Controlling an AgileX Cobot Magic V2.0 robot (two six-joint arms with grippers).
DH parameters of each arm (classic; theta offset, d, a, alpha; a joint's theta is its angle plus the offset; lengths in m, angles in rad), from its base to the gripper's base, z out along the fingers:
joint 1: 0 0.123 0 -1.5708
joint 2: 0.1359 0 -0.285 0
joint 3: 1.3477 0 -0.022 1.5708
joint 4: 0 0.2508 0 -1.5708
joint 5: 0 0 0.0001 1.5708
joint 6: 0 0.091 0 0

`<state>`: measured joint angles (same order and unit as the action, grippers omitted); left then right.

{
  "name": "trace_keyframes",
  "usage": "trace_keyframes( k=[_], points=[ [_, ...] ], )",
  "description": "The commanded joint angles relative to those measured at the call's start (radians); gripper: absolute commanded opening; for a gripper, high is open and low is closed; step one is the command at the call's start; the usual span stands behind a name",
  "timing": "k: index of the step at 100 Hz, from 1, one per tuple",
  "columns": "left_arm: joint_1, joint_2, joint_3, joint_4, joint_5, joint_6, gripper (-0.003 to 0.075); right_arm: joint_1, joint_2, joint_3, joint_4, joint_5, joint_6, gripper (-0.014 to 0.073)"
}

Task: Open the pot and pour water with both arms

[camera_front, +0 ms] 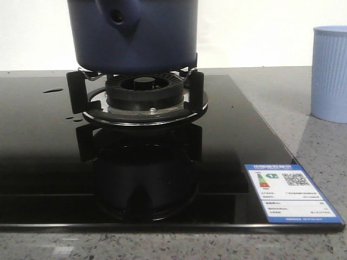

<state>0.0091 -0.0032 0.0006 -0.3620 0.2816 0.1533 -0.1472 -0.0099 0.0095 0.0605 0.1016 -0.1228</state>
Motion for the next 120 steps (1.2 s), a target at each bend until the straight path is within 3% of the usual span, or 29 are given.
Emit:
trace_keyframes(
  k=[1, 11, 21, 38, 58, 72, 84, 94, 120],
  points=[
    [0.000, 0.008, 0.034, -0.255, -0.134, -0.008, -0.0019, -0.006, -0.016, 0.027, 0.020, -0.268, 0.000, -0.0067],
    [0.000, 0.008, 0.034, -0.567, -0.139, -0.008, -0.0019, -0.006, -0.016, 0.027, 0.023, -0.415, 0.025, -0.0067],
    [0.000, 0.008, 0.034, -0.768, -0.142, -0.008, -0.0019, -0.006, -0.016, 0.027, 0.080, -0.483, 0.244, -0.0067],
    [0.000, 0.008, 0.034, -0.871, -0.143, -0.008, -0.0019, -0.006, -0.016, 0.016, 0.208, -0.403, 0.360, -0.0067],
    [0.000, 0.008, 0.034, -0.935, -0.133, -0.008, -0.0019, -0.006, -0.016, -0.021, 0.239, -0.311, 0.362, -0.0067],
    [0.000, 0.008, -0.001, -0.971, -0.103, 0.041, -0.0019, -0.006, -0.016, -0.139, 0.244, -0.017, 0.378, -0.0067],
    [0.000, 0.008, -0.088, -0.969, -0.010, 0.293, -0.0019, -0.006, 0.016, -0.250, 0.247, 0.186, 0.378, -0.0067],
    [0.000, 0.020, -0.166, -0.969, 0.069, 0.428, -0.0019, -0.002, 0.073, -0.352, 0.249, 0.340, 0.378, -0.0067],
    [-0.030, 0.237, -0.323, -0.916, 0.360, 0.476, -0.0019, 0.048, 0.299, -0.632, 0.268, 0.849, 0.362, -0.0067]
  ],
)
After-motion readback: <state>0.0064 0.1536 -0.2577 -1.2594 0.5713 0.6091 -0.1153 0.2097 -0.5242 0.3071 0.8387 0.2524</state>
